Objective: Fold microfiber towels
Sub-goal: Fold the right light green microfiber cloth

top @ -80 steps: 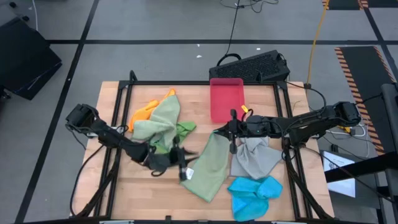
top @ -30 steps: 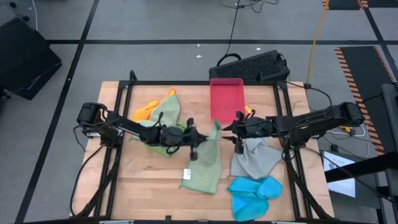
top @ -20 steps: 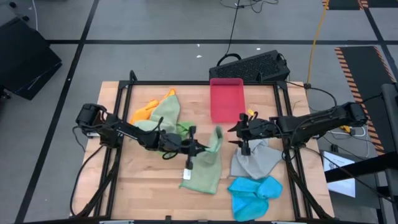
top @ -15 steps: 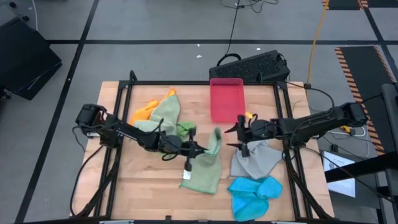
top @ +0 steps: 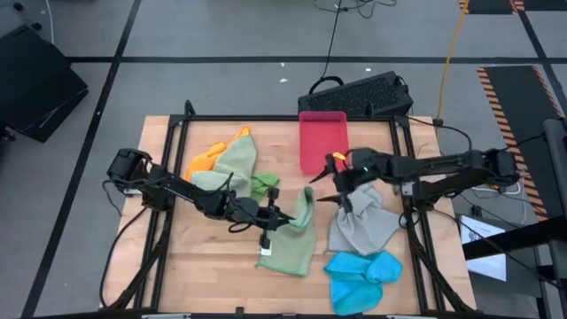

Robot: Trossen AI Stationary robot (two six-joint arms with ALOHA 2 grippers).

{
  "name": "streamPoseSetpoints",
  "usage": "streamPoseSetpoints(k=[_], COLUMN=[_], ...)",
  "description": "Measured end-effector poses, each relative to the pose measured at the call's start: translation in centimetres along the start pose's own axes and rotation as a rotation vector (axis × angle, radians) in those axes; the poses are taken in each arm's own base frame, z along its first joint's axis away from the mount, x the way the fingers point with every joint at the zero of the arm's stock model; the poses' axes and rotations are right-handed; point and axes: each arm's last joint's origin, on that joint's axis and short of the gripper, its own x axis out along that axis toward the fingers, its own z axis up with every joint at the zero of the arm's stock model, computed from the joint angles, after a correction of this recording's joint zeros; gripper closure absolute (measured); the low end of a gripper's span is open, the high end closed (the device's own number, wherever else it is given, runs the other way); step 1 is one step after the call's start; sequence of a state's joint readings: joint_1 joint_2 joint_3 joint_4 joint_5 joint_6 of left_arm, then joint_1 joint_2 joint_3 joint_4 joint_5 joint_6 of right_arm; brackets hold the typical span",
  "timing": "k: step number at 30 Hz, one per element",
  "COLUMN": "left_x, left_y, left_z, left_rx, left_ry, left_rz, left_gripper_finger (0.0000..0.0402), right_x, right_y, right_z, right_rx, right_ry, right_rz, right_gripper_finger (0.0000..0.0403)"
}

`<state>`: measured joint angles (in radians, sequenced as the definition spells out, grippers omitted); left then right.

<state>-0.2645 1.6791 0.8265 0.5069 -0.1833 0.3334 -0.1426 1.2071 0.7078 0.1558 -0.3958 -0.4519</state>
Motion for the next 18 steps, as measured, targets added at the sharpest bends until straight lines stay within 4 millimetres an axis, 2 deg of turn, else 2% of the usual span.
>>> streamPoseSetpoints(k=[8,14,18], left_x=[0.0,-0.1,-0.1], left_y=[-0.2,-0.4,-0.4], left_z=[0.0,0.0,0.0], left_rx=[0.015,0.056,0.075], left_ry=[0.009,0.006,0.006], left_rz=[-0.01,-0.016,-0.016], left_gripper_finger=[0.0388,0.0396,0.0388], right_x=[1.5,1.5,2.5], right_y=[-3.0,-4.2,-4.5], right_z=[-2.0,-3.9,-4.9], right_rx=[0.077,0.084,0.091], right_ry=[0.017,0.029,-0.01], right_rz=[0.143,0.181,0.242], right_gripper_finger=[0.0143,0.0154,0.0156])
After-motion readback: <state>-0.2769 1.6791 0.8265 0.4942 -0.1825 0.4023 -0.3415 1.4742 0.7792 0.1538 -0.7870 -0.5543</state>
